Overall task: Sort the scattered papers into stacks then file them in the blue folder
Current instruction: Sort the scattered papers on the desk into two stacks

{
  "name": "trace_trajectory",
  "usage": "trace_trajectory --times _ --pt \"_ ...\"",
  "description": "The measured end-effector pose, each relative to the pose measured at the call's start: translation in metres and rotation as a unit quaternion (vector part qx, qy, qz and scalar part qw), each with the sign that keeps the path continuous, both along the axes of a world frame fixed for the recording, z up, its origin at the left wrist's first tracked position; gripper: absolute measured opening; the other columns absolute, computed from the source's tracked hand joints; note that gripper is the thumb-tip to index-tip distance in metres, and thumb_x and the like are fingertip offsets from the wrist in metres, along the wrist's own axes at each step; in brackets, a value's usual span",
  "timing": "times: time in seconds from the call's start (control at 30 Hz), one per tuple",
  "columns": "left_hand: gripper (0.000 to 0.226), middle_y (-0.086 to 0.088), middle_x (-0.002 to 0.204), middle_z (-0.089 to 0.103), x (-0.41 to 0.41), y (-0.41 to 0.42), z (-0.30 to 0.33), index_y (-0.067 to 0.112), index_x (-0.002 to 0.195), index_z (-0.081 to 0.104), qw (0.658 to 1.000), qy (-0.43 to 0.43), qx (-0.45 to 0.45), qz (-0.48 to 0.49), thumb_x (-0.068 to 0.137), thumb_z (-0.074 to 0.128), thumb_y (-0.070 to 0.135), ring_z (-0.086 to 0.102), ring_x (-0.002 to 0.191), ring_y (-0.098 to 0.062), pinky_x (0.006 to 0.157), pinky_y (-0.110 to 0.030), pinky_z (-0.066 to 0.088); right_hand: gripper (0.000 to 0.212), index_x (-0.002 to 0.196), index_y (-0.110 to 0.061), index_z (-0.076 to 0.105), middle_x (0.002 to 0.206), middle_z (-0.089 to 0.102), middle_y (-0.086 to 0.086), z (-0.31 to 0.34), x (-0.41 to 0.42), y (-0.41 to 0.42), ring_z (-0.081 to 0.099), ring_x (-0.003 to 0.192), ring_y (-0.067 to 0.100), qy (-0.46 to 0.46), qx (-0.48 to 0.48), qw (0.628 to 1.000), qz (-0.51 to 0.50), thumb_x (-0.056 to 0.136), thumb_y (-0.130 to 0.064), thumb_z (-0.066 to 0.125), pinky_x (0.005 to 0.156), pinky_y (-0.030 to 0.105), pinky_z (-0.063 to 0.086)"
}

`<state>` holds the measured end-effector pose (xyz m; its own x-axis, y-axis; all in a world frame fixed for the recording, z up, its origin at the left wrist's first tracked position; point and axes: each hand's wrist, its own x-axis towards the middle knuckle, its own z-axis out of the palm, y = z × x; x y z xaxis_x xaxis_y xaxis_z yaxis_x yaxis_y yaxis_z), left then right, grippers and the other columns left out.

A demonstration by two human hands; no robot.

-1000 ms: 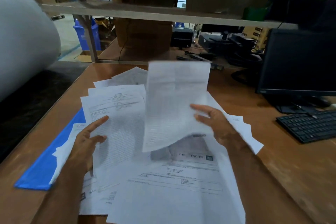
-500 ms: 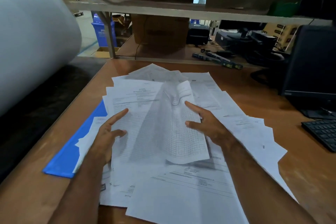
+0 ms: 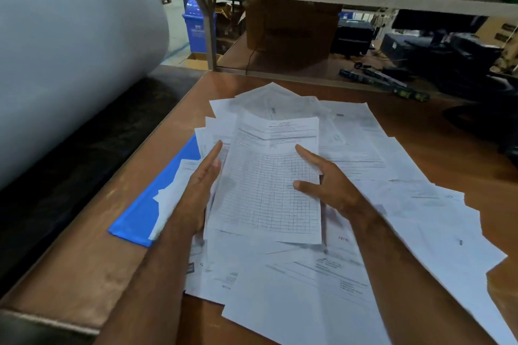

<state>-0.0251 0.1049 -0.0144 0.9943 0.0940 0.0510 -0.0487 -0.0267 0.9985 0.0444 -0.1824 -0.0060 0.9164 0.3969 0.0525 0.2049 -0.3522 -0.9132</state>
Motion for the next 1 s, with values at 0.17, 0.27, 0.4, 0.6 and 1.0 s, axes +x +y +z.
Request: trace_trajectory --times 0.17,0.27,0.4,0.6,1.0 --pt "0.07 0.024 0.164 0.025 0.003 0.0 0.002 0.061 0.15 0.028 0.999 0.005 0.04 0.0 0.089 0.062 0.061 0.029 0.142 -0.004 0.112 -0.039 0.032 0.082 0.151 -0.046 0.042 0.137 0.047 -0.041 0.008 0.0 0.005 0.048 0.121 -0.024 -0.023 -0.047 0.998 0.04 0.085 -0.019 0.083 0.096 0.004 0.044" --pt "0.067 0.022 0.162 0.03 0.003 -0.001 0.002 0.059 0.148 0.037 1.0 0.0 0.026 -0.001 0.09 0.069 0.046 0.033 0.142 -0.003 0.111 -0.03 0.035 0.08 0.15 -0.05 0.041 0.146 0.044 -0.038 0.019 0.003 0.011 0.044 0.127 -0.021 -0.027 -0.083 0.993 0.08 0.085 -0.029 0.083 0.097 0.005 0.042" --pt "0.058 0.017 0.15 0.051 0.002 0.0 -0.002 0.045 0.138 0.06 0.998 0.012 -0.055 -0.014 0.096 0.067 0.007 0.053 0.134 -0.012 0.1 -0.028 0.054 0.084 0.155 -0.043 0.035 0.153 0.036 -0.027 0.018 0.009 0.022 0.036 0.138 -0.006 -0.101 -0.167 0.979 0.059 0.085 -0.039 0.081 0.118 0.03 0.035" --pt "0.054 0.013 0.144 0.059 0.002 0.002 -0.003 0.036 0.13 0.069 0.997 0.018 -0.07 -0.006 0.096 0.06 -0.004 0.057 0.131 -0.02 0.103 -0.041 0.054 0.089 0.153 -0.059 0.018 0.167 0.021 0.001 -0.004 0.001 0.043 0.02 0.154 0.018 -0.07 -0.157 0.985 -0.034 0.08 -0.071 0.068 0.122 0.045 0.027" --pt "0.047 0.017 0.14 0.061 0.006 0.002 -0.012 0.03 0.131 0.069 0.997 0.009 -0.067 0.039 0.097 0.06 -0.002 0.054 0.132 -0.017 0.112 -0.047 0.045 0.064 0.145 -0.037 0.054 0.142 0.056 0.0 0.01 -0.023 -0.011 0.065 0.107 0.015 -0.053 -0.14 0.985 -0.08 0.088 -0.023 0.08 0.085 0.014 0.051"
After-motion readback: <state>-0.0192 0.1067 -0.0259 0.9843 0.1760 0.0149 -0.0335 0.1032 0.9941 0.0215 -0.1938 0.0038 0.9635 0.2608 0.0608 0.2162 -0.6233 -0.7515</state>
